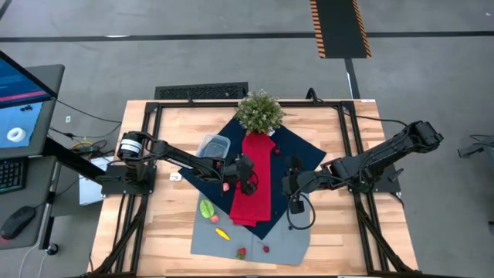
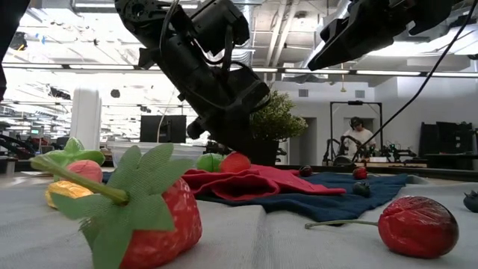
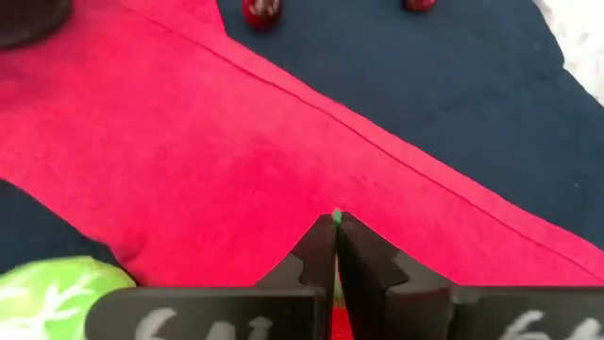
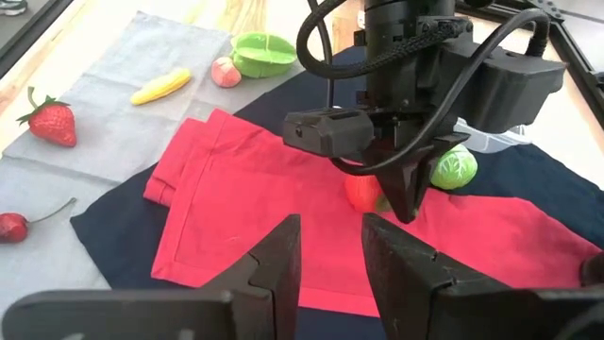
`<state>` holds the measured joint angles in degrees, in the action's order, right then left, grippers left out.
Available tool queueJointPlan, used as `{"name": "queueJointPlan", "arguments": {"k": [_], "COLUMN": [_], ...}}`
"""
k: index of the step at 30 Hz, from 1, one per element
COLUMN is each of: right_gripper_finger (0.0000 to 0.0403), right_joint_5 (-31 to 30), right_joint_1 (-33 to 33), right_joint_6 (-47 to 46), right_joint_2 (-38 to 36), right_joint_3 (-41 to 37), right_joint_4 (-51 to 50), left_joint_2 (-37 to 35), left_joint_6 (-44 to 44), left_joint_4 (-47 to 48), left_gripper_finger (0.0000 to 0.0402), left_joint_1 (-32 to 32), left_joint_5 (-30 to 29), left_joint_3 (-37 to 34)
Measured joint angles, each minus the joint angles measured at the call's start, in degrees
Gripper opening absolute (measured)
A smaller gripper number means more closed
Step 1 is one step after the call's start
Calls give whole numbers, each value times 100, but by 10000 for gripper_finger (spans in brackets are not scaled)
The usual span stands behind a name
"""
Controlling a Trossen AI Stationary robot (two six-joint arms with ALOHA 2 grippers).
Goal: Pick and placing Produce into tupperware
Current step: Put the top red strawberry into the transparent bin
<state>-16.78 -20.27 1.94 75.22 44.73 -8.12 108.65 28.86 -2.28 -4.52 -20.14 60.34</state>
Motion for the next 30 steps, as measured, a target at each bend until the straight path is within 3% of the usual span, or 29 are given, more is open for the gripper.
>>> {"name": "queueJointPlan", "arguments": {"k": [6, 11, 24, 30], "right_gripper_finger": [138, 138, 138, 138], "right_joint_5": [0, 0, 0, 0], "right_joint_1": [0, 1, 0, 0], "right_joint_6": [-3, -47, -49, -49], "right_joint_2": [0, 2, 2, 2], "right_joint_3": [0, 2, 2, 2], "right_joint_4": [-46, -92, -89, -90], "left_joint_2": [-184, -517, -1426, -2150], "left_joint_6": [-642, -975, -765, -994], "left_joint_4": [-330, -293, 1072, 376], "left_gripper_finger": [0, 0, 0, 0], "left_joint_1": [-188, -424, -1133, -1405], "left_joint_5": [-341, -1043, -3147, -3167], "left_joint_3": [4, 4, -56, -822]}}
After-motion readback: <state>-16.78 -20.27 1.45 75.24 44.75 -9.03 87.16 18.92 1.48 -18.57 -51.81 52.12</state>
